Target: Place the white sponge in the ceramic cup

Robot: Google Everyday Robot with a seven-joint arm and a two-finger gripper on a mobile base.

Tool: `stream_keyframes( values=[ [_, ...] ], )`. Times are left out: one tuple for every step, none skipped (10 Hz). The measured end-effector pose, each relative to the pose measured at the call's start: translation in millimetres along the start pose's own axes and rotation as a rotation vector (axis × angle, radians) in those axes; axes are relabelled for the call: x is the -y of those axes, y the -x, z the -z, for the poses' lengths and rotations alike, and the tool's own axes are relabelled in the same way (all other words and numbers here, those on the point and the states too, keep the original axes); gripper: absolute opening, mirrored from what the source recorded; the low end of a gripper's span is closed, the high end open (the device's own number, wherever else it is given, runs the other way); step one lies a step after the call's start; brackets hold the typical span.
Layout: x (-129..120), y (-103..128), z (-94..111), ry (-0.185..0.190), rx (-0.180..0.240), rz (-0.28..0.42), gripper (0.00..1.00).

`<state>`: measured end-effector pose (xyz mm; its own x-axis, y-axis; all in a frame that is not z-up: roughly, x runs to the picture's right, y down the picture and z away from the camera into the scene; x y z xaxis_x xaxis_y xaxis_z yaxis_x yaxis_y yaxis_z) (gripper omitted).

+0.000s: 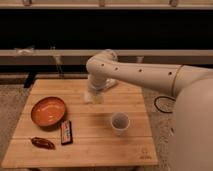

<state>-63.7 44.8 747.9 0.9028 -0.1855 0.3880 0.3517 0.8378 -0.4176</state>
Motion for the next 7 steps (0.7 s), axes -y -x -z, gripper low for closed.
stream_keyframes(
  values=[
    [-11,2,5,-0.003,0.007,-0.010,0.15],
    [-24,1,11,-0.002,0.006,-0.029,0.15],
    [-36,-2,16,0.001,0.002,-0.051,0.15],
    [-49,-9,22,0.002,-0.004,-0.080,0.15],
    [-59,-16,28,0.000,-0.013,-0.111,0.15],
    [-70,-19,33,-0.002,-0.020,-0.141,0.15],
    [-77,-23,36,-0.003,-0.026,-0.163,0.15]
  ],
)
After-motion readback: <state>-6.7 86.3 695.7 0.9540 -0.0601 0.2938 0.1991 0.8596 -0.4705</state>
